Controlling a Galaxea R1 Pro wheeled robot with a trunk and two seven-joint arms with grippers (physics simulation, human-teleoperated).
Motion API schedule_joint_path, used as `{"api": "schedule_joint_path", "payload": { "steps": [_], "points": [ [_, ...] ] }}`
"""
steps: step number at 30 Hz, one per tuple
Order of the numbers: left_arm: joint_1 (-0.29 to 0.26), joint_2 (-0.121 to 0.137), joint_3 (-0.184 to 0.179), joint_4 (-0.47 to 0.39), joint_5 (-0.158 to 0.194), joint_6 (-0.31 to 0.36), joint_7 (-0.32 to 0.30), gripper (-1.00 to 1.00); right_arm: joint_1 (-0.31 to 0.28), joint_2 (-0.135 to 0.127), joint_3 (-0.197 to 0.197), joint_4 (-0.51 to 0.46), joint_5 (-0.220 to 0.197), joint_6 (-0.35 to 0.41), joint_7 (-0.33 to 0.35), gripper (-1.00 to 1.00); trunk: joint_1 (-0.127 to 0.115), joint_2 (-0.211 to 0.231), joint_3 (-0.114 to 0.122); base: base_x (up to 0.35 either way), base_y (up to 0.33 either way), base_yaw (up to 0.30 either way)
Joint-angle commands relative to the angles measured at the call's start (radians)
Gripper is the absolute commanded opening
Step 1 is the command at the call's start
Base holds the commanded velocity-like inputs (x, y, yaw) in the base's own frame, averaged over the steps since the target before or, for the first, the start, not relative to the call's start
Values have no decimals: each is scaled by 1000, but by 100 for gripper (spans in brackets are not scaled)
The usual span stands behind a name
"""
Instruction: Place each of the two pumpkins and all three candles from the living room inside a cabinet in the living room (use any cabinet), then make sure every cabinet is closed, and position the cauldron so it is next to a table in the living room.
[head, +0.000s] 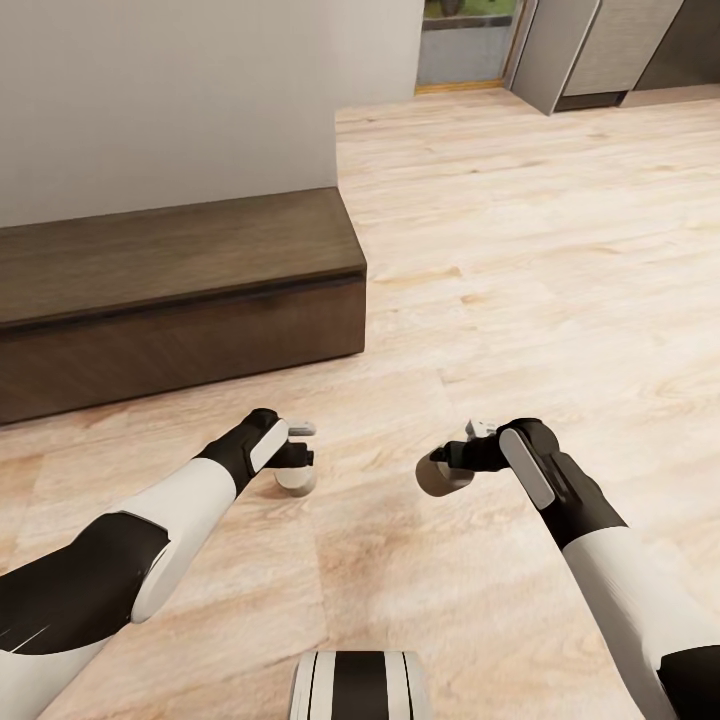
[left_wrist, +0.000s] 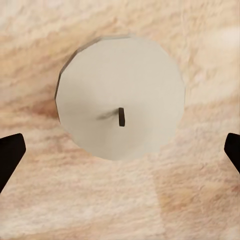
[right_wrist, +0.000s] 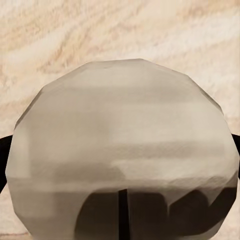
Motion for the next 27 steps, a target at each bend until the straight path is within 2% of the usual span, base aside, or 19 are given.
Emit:
{"api": "schedule_joint_path", "payload": {
  "steps": [1,13,25,27],
  "points": [
    [0,0,-7,-1,11,3,8,100,-1,-1,3,-1,-11,2,-10,-100,0,0,-1,10,0,0],
    [0,0,-6,-1,11,3,5,100,0,-1,3,-2,-11,2,-10,-100,0,0,-1,2,0,0],
    [0,0,-6,-1,11,3,6,100,0,-1,3,-2,-11,2,-10,-100,5,-3,-47,0,0,0],
    [0,1,-6,-1,11,3,6,100,0,-1,3,-2,-11,2,-10,-100,5,-3,-47,0,0,0]
  ]
}}
